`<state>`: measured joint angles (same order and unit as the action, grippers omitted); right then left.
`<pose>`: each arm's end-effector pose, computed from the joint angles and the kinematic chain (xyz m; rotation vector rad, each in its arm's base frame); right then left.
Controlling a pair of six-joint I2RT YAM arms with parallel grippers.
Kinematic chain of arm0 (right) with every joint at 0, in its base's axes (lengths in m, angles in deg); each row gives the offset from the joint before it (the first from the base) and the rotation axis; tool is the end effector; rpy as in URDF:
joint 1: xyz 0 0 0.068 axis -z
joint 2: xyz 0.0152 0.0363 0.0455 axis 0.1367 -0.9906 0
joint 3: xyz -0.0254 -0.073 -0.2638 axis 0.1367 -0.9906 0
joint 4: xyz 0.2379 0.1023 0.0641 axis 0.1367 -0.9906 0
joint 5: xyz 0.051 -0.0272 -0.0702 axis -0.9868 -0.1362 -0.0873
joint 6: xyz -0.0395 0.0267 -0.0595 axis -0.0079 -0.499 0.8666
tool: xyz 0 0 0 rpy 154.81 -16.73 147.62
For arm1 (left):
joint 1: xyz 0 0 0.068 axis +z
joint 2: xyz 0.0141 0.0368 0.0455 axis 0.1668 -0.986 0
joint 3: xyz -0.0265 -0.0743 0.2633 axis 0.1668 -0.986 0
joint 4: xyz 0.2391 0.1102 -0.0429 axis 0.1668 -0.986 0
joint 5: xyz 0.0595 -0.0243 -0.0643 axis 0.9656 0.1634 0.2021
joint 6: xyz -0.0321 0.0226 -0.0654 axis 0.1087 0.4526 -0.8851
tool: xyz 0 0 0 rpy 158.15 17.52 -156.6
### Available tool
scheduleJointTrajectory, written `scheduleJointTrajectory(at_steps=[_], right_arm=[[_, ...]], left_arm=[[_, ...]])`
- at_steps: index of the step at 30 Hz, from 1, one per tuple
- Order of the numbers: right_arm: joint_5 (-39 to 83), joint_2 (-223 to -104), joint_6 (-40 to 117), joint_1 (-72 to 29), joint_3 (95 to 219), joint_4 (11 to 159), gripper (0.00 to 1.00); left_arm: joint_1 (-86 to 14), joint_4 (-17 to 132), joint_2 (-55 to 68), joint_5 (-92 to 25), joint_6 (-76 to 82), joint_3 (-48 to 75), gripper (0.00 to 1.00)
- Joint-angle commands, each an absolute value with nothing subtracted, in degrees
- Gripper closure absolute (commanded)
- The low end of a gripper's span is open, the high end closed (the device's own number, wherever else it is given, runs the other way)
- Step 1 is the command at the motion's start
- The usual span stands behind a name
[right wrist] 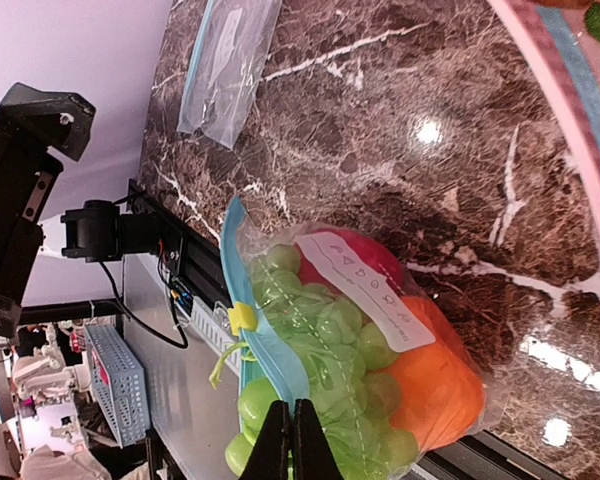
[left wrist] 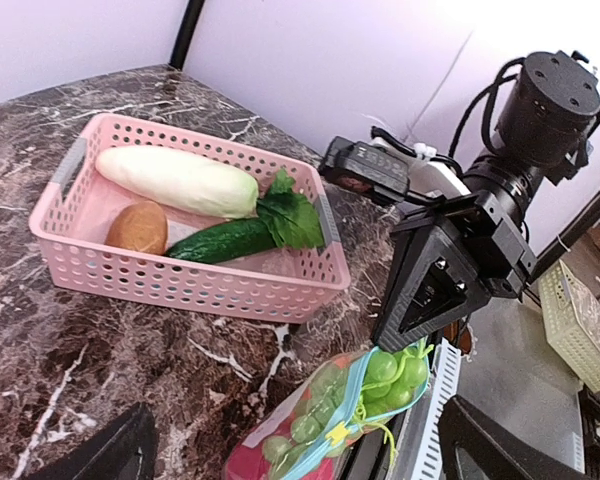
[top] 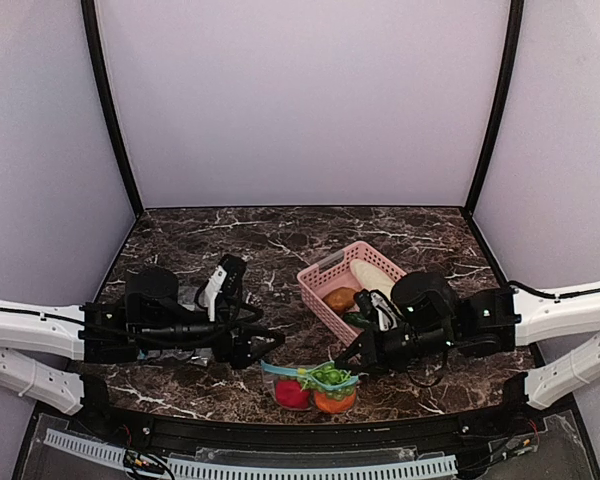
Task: Place the food in the zip-top bag and seal the zipper
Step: Set the zipper food storage bag at the center of the board, then adjust the fake fruit in the zipper food storage bag.
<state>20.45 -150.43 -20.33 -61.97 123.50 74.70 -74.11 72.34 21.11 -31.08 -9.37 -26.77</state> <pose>0.0876 0.2679 0.2210 -0.2001 2.6308 1.2902 0.1118 -0.2496 0.2495 0.7454 1.7889 -1.1698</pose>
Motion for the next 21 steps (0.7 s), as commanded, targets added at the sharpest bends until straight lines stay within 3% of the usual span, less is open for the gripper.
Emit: scheduleJointTrajectory(at_steps=[1,9,14,21], right_arm=[[29.14,-148.27,-18.85,-62.47,127.86,65.93,1.00],[43.88,-150.03,-19.11,-65.22,128.79,75.34,1.00],[44.03,-153.07,-17.99,-65.29,130.22,76.94,1.00],[42.54,-149.49,-22.94,-65.36,123.36,77.57,1.00]], left_arm=[[-73.63,60.42,24.65,-22.86,-12.68,-23.09,0.01],[-74.17,59.33,23.71,-25.10,-34.31,-23.35,0.05],[-74.65,67.39,21.54,-27.36,-36.05,-25.86,0.03],[-77.02,65.20,11.58,-34.87,-38.07,-23.01,0.06]])
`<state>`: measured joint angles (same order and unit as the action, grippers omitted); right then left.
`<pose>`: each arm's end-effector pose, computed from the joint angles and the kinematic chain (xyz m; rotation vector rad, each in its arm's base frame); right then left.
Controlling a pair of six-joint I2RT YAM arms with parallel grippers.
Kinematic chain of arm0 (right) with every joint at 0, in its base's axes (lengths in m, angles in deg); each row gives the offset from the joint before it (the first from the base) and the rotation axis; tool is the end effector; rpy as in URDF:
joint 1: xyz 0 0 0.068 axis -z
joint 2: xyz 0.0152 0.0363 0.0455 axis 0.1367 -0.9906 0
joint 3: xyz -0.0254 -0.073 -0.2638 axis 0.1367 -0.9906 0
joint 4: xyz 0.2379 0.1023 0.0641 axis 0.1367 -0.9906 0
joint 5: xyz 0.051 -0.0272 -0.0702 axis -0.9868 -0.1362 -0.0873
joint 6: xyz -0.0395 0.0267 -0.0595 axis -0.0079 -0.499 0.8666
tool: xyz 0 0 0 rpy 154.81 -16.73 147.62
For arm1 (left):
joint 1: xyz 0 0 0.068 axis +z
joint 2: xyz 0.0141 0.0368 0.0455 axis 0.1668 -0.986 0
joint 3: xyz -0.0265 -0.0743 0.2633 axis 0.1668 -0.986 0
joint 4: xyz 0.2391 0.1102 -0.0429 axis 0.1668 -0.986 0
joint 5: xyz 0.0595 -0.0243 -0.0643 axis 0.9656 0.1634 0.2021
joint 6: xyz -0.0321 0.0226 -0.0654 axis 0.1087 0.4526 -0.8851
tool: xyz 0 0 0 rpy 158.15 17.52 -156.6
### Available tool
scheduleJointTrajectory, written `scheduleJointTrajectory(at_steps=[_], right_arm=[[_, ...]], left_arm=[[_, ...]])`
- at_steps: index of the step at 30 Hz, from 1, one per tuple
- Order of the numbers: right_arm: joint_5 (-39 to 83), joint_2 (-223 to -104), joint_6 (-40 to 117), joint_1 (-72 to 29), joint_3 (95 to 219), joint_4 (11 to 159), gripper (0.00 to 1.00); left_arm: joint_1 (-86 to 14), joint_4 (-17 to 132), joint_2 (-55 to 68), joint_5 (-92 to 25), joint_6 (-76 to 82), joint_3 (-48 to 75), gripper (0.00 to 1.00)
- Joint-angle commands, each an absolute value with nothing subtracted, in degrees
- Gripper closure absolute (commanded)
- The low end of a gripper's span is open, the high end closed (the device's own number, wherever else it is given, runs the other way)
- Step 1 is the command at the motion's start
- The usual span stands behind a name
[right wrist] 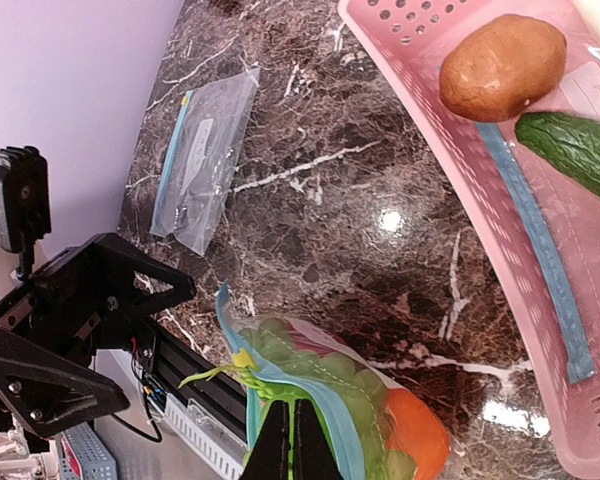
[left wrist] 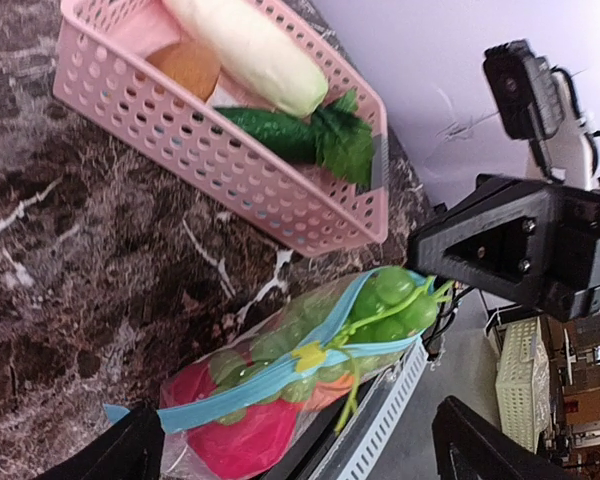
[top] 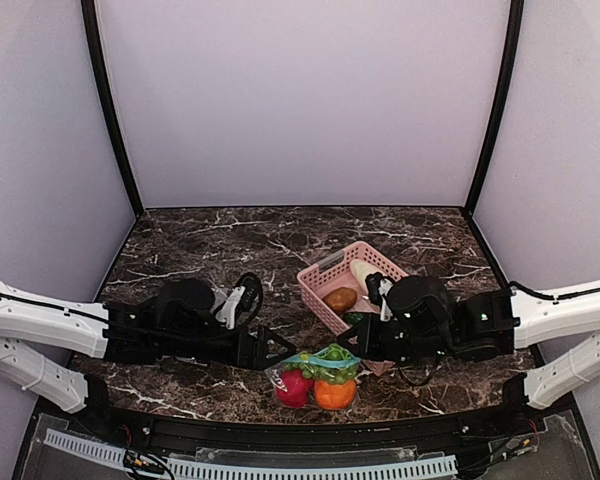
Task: Place the food in the zip-top bag and seal the zipper
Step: Adjust the fake fruit in the zipper food storage bag.
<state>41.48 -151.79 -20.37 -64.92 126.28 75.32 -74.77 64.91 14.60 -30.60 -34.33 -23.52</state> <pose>0.0991 0.2743 0.2338 -0.0186 2.4090 1.0774 0.1159 -0.2646 0.2242 0.3843 2.2035 -1.3128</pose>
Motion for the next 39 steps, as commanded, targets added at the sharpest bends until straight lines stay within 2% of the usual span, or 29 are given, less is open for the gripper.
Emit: scheduleJointTrajectory(at_steps=[1,7,14,19,30,32,37,39], right_arm=[[42.47,-149.41,-22.86,-65.38,123.17,77.72,1.00],[40.34,-152.15,-21.24,-65.46,124.02,78.24,1.00],[40.18,-151.95,-21.01,-66.30,122.55,78.91,1.00],[38.86,-151.78,-20.97,-66.41,121.70,79.72,1.00],[30.80,-155.09,-22.43,-66.38,120.30,80.50,1.00],[29.83,-155.83,-23.12,-66.33,120.01,80.75,1.00],[25.85,-156.55,-23.03,-66.48,119.82,80.84,1.00],[25.43,-156.50,-22.81,-66.57,119.72,80.61,1.00]], left_arm=[[-77.59,65.66,10.93,-34.58,-38.73,-23.56,0.06],[-79.47,62.11,12.20,-28.66,-41.37,-27.08,0.03],[-79.47,59.58,14.36,-26.93,-40.13,-29.59,0.01],[-79.47,74.93,12.91,-30.28,-43.59,-36.16,0.01],[-79.47,79.26,1.68,-34.16,-41.90,-32.29,0.01],[-79.43,81.19,0.61,-34.04,-41.44,-32.32,0.04],[-79.47,85.56,-2.05,-32.58,-39.80,-32.33,0.22],[-79.47,85.73,-3.08,-32.22,-39.53,-32.26,0.24]])
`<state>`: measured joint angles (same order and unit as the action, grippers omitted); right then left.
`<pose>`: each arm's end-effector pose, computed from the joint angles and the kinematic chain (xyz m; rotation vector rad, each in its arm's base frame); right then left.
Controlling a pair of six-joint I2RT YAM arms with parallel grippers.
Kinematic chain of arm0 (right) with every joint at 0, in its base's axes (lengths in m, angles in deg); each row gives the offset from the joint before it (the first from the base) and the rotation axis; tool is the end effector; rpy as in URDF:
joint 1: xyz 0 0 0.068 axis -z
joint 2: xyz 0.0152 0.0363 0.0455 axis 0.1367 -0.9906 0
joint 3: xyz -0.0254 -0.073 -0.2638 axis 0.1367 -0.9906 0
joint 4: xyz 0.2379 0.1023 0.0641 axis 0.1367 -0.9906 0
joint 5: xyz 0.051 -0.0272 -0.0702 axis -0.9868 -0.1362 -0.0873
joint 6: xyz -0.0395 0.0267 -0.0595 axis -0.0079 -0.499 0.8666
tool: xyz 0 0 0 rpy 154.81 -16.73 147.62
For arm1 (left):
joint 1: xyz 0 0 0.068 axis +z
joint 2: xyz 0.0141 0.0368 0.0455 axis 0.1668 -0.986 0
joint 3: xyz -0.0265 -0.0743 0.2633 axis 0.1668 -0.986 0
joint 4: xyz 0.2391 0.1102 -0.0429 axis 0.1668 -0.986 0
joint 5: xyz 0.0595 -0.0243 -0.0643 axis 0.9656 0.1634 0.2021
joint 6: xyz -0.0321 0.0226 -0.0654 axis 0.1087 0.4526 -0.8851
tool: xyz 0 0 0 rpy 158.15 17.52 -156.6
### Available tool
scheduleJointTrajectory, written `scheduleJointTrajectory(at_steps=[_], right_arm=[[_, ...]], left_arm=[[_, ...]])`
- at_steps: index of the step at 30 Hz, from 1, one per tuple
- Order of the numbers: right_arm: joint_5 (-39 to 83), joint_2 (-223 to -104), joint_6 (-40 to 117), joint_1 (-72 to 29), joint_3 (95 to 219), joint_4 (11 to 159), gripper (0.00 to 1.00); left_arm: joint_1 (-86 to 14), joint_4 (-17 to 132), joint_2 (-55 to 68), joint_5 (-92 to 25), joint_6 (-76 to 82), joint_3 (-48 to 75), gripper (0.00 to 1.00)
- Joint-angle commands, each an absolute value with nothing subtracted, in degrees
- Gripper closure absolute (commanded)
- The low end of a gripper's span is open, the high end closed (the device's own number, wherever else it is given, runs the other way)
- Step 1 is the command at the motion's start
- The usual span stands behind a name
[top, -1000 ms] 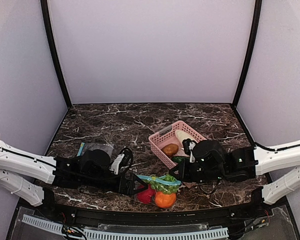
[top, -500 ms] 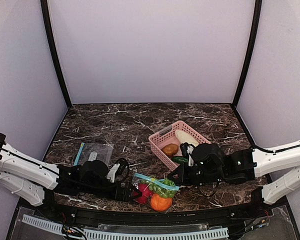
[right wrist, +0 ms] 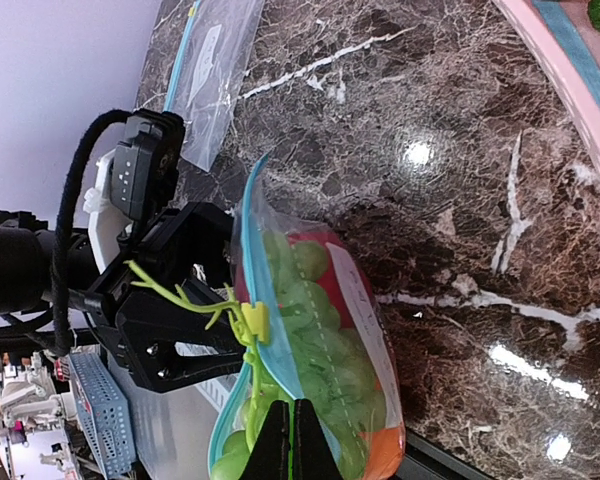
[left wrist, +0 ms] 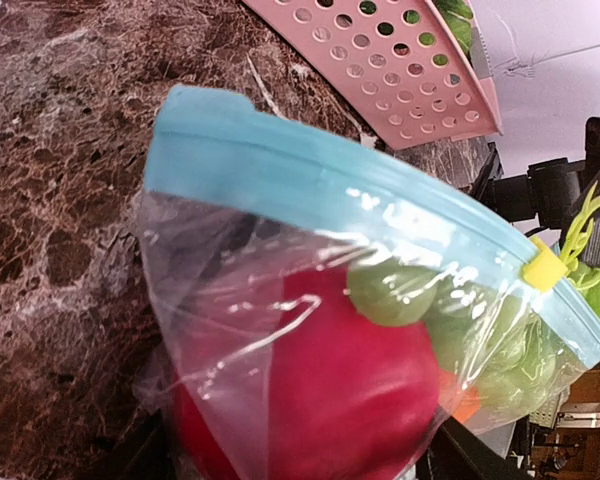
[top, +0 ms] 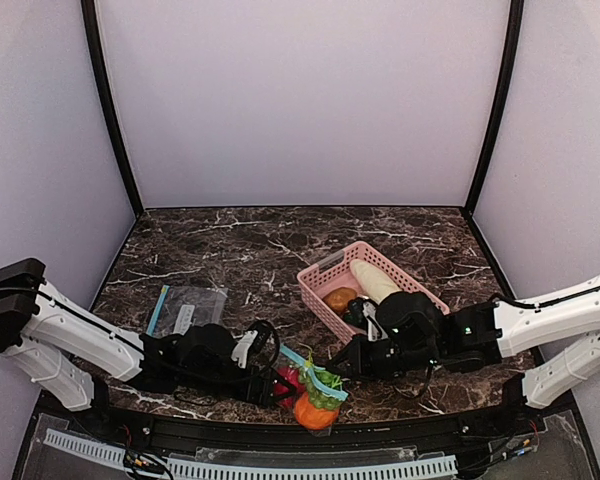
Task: Place the food in the zip-top bag and seal the zipper
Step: Adjust the fake fruit in the zipper food storage bag.
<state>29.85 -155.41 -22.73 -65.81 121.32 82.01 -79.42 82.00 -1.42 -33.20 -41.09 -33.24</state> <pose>0.0835 0.2834 0.1976 -0.1228 2.5712 1.2085 0.0921 -0.2762 0.1267 0.3986 2.4338 -1.3170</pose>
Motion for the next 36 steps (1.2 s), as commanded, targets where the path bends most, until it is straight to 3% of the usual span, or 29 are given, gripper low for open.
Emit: scheduleJointTrajectory(at_steps=[1,10,12,16,18,24,36], right_arm=[[25.42,-156.62,-22.73,-66.54,119.65,80.40,1.00],[25.54,-157.91,-19.35,-67.14,123.41,77.60,1.00],[26.47,-155.29,-17.57,-67.20,124.36,74.72,0.91],[25.90,-149.69,-14.81,-67.16,125.51,68.75,0.62],[25.25,-147.86,-14.26,-67.27,125.90,65.68,0.57],[23.49,-146.43,-11.74,-70.24,128.92,62.23,0.61],[32.43,-158.09,-10.71,-73.54,139.57,52.78,0.72]], left_arm=[[-79.47,85.81,-3.29,-32.27,-39.56,-32.33,0.25],[-79.47,91.99,-4.40,-31.65,-33.87,-36.30,0.33],[-79.47,93.55,-4.04,-31.46,-31.77,-37.94,0.34],[-79.48,96.86,-4.04,-32.24,-28.31,-40.22,0.34],[-79.47,97.55,-4.37,-32.65,-26.74,-40.41,0.34],[-79.47,98.02,-4.68,-32.79,-25.54,-40.08,0.34],[-79.52,97.67,-4.22,-32.84,-24.89,-39.88,0.35]])
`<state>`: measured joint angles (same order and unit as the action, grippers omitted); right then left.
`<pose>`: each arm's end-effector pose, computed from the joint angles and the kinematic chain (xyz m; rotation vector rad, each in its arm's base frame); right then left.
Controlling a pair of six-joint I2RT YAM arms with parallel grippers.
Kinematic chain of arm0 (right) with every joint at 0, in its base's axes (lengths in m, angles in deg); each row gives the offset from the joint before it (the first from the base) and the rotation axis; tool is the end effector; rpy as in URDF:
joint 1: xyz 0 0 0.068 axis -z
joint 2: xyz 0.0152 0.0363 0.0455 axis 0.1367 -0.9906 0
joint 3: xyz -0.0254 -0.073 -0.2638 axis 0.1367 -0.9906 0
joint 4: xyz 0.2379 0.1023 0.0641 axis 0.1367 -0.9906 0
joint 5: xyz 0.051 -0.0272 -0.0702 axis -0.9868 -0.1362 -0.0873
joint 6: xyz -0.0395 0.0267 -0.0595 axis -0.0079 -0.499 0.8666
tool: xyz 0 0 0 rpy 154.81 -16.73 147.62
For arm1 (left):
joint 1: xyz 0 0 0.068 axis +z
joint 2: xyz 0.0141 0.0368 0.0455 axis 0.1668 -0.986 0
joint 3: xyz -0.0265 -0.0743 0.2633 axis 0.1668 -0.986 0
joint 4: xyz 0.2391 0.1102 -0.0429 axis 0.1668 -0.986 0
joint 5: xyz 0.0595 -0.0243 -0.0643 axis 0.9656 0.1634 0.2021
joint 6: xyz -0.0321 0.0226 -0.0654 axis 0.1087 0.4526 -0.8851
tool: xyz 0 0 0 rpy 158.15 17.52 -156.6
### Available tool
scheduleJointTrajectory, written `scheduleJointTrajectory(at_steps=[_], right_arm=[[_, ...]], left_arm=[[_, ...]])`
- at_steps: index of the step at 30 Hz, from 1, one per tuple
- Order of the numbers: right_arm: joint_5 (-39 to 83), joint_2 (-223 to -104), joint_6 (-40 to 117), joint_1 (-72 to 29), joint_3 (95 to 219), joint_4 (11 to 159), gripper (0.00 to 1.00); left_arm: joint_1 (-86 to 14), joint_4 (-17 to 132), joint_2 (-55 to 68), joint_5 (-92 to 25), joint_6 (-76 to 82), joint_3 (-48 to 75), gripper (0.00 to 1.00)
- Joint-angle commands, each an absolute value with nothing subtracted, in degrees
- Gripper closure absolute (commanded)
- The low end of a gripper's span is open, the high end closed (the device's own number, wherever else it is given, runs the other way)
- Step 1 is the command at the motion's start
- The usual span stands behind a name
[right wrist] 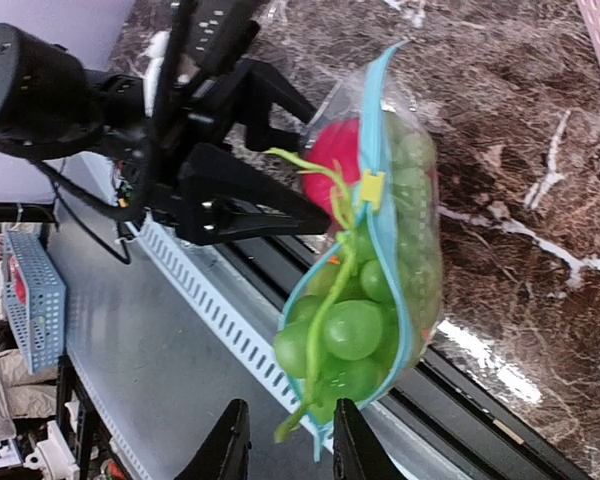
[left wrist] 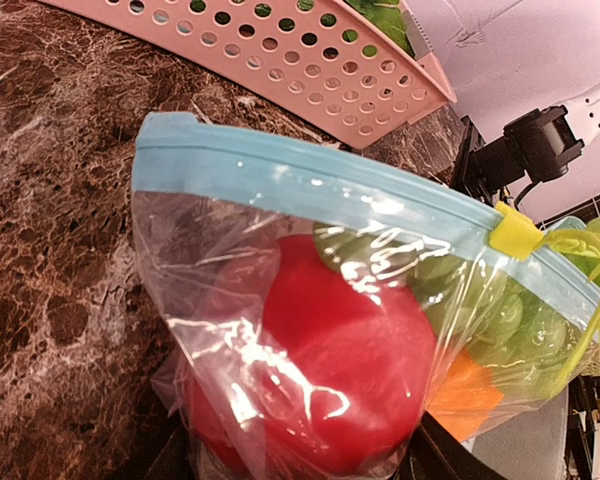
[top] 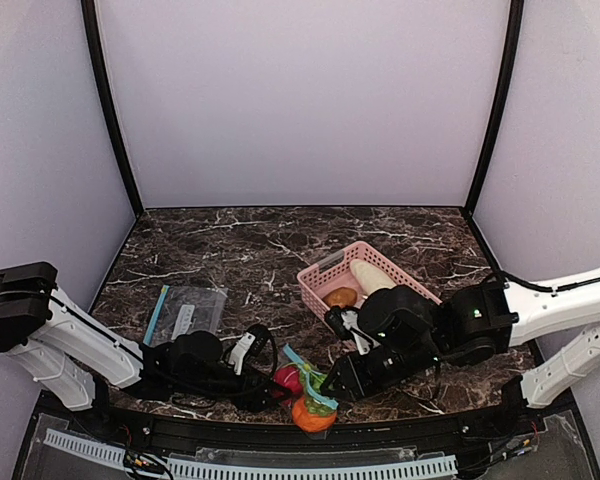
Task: Place the food in the zip-top bag and seal the zipper
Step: Adjust the fake fruit in the zipper food storage bag, then pass from the right arm to the left
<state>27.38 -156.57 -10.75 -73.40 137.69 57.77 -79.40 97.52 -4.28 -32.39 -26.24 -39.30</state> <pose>0.0433 0.2972 0.2495 -0.6111 2.6406 1.0362 0.0898 -0.2670 0.1156 0.6542 2.1718 -1.2803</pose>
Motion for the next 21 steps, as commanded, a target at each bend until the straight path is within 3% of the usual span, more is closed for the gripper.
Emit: scheduleJointTrajectory(at_steps=[1,14,17,21], right_arm=[[32.75,-158.43,-10.70,-73.53,139.96,52.64,0.70],[34.44,-161.34,-7.59,-72.48,143.14,53.37,0.70],[33.64,-161.87,-6.85,-72.09,143.11,54.05,0.72],[31.38,-162.65,-6.92,-72.08,142.56,55.20,0.83]], left_arm=[[-79.50,97.67,-4.12,-32.78,-24.89,-39.97,0.35],[-79.47,98.90,-4.22,-33.06,-24.81,-40.42,0.35],[-79.47,98.98,-4.11,-32.94,-24.82,-40.48,0.35],[-79.47,99.07,-4.09,-32.76,-24.98,-40.57,0.35]])
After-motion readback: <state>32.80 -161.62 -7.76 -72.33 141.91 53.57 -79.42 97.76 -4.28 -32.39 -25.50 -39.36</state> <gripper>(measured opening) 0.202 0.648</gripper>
